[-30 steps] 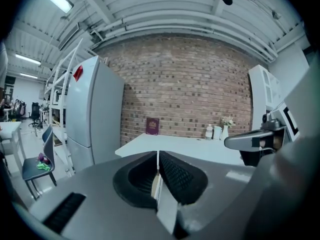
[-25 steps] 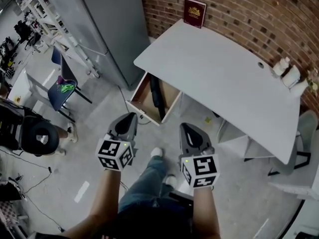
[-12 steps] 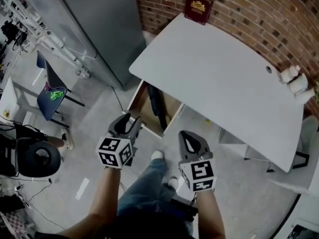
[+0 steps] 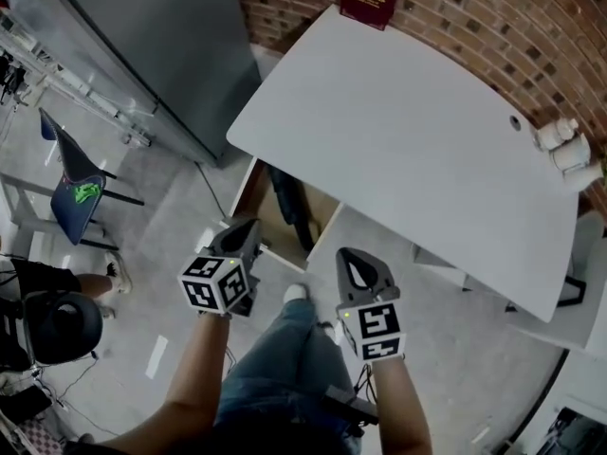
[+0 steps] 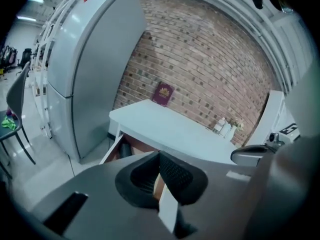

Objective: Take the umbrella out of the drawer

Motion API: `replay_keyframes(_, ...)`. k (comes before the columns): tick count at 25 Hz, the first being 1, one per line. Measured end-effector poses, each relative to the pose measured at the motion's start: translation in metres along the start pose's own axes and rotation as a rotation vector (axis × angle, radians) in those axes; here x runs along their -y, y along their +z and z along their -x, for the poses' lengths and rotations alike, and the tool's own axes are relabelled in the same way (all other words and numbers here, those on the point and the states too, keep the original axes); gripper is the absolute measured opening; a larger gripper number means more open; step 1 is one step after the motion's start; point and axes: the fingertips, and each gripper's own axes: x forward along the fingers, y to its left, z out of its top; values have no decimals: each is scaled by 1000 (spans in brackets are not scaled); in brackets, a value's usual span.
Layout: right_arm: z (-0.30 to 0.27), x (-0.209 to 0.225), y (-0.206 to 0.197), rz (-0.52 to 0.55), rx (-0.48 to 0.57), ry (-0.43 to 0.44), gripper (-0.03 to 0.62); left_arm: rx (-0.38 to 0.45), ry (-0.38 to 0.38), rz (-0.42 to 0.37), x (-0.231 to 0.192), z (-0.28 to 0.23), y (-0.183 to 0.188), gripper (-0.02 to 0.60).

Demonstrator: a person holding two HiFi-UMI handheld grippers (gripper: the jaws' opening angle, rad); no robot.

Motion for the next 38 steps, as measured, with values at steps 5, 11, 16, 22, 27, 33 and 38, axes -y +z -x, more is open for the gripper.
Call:
replay_keyframes(5,-11,2,-20,-16,-21,9,-8,-26,-19,19,-7,-25,-16,-3)
replay_keyframes(11,-30,9,-50,-31,-38,23,-8,-61,-19,19,-14,-62,-42,-3)
replay_keyframes(16,-39,26,-74,-81,-22,9,-8,-64,-53,38,-13,-89,-63,-3)
replay_keyframes(22,-48,39,-112,-82,-41,2,-8,-60,-93,44,-15,-114,-82,35)
replay_keyframes(27,-58,66,-126,-108,-20,-49,-8,-69,-107,57,-27,-140,-97,217)
replay_keyframes(33,-71,73,-149,-149,-33,-60,-8,-158,23,52,-61,-171,-134,236)
replay_keyframes(38,-88,71,-154,-179,-27,-43,-8,-218,51,69,-77,-199,-151,242)
